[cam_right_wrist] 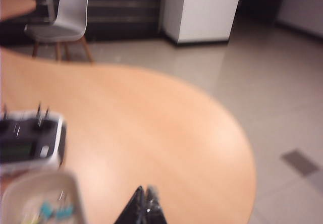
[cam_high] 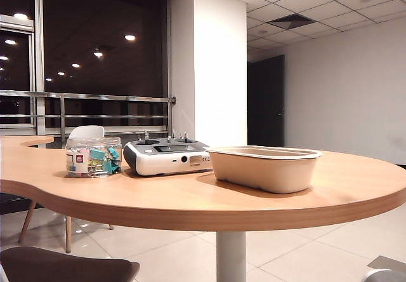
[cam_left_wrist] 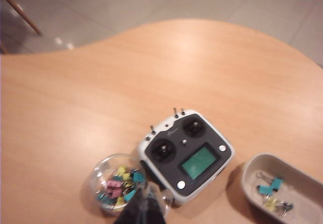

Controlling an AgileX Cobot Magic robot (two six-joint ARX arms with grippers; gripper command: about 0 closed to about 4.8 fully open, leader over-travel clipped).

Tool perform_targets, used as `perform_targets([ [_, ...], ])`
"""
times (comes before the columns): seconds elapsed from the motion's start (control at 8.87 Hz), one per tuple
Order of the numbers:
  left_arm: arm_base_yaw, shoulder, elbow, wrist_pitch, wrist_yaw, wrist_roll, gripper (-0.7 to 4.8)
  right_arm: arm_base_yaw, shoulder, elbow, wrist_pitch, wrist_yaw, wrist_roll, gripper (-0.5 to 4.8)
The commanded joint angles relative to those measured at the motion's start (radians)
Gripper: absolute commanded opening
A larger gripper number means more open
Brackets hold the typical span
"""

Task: Pick up the box filled with clips, pour some clips from it into the rectangular paper box, and then put the clip box back on the table.

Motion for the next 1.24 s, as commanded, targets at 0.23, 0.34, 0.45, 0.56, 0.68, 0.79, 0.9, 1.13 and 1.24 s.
perform_targets([
  [0.23,-0.035,-0.517,-0.633,0.342,-0.020,0.022,-0.06,0.000,-0.161,-0.201,-0.003,-0.004,0.042,-0.05],
  [0.34,-0.035,-0.656,-0.809,0.404,-0.025,0.023,-0.06,-0.001,-0.182,-0.251,0.002,0.006,0.020,-0.04],
  [0.45,-0.036,-0.794,-0.991,0.450,-0.017,0.018,-0.06,0.000,-0.198,-0.307,0.004,0.010,-0.006,0.00],
  [0.56,-0.036,-0.904,-1.131,0.457,-0.019,-0.004,-0.06,-0.001,-0.227,-0.364,0.007,0.021,-0.007,-0.01],
  [0.68,-0.036,-0.950,-1.199,0.464,-0.027,-0.004,-0.06,-0.001,-0.250,-0.403,0.013,0.034,-0.014,-0.01],
  [0.79,-0.036,-0.986,-1.283,0.509,-0.026,-0.005,-0.06,-0.001,-0.289,-0.452,-0.006,0.048,-0.014,0.00],
  [0.9,-0.036,-0.990,-1.338,0.573,-0.025,-0.005,-0.06,-0.001,-0.308,-0.461,-0.067,0.048,-0.014,0.00],
  [1.13,-0.036,-0.987,-1.415,0.689,0.014,-0.005,-0.06,-0.001,-0.313,-0.463,-0.097,0.048,-0.014,0.00],
  [1.24,-0.036,-0.988,-1.436,0.757,0.034,-0.005,-0.06,-0.001,-0.313,-0.463,-0.105,0.048,-0.014,0.00],
])
